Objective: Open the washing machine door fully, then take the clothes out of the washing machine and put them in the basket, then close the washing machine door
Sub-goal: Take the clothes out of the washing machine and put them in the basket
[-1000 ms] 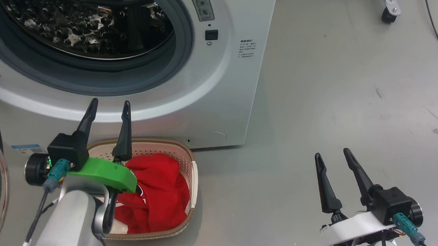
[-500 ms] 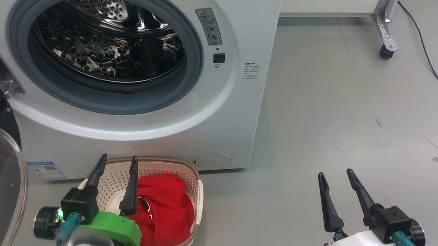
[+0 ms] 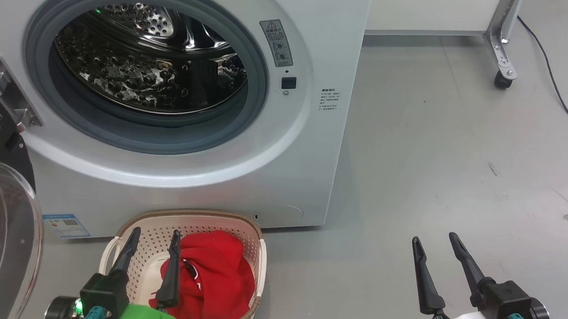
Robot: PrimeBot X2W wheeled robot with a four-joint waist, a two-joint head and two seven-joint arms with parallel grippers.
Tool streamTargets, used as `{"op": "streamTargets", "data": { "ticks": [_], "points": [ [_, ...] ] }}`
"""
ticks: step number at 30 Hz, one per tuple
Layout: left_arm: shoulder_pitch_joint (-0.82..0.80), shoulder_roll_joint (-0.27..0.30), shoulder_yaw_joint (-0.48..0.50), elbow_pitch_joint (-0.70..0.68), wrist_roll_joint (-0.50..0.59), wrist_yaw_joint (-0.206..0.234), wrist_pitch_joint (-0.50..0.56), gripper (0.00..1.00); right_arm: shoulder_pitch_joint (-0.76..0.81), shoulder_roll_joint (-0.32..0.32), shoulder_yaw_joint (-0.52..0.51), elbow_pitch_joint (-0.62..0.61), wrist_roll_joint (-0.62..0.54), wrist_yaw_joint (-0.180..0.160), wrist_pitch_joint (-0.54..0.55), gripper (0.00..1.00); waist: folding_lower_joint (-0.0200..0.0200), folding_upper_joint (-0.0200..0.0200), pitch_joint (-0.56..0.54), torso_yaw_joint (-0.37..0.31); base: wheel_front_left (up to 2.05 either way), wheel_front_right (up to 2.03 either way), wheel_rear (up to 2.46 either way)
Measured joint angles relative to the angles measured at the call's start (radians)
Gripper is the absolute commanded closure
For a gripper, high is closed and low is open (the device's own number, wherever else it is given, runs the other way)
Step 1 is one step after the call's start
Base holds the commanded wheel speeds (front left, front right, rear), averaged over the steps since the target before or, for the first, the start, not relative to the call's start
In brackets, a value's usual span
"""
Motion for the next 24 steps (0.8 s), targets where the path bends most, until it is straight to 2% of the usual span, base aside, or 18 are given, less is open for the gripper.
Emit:
{"op": "streamTargets", "data": {
  "ticks": [24],
  "points": [
    [0.056,0.012,-0.022,-0.075,0.019,0.009,0.032,0.0,0.017,0.001,0.012,-0.009,0.001,-0.021,0.0,0.0,0.0,0.0,-0.01,0.001,0.0,0.0,0.0]
  ]
}}
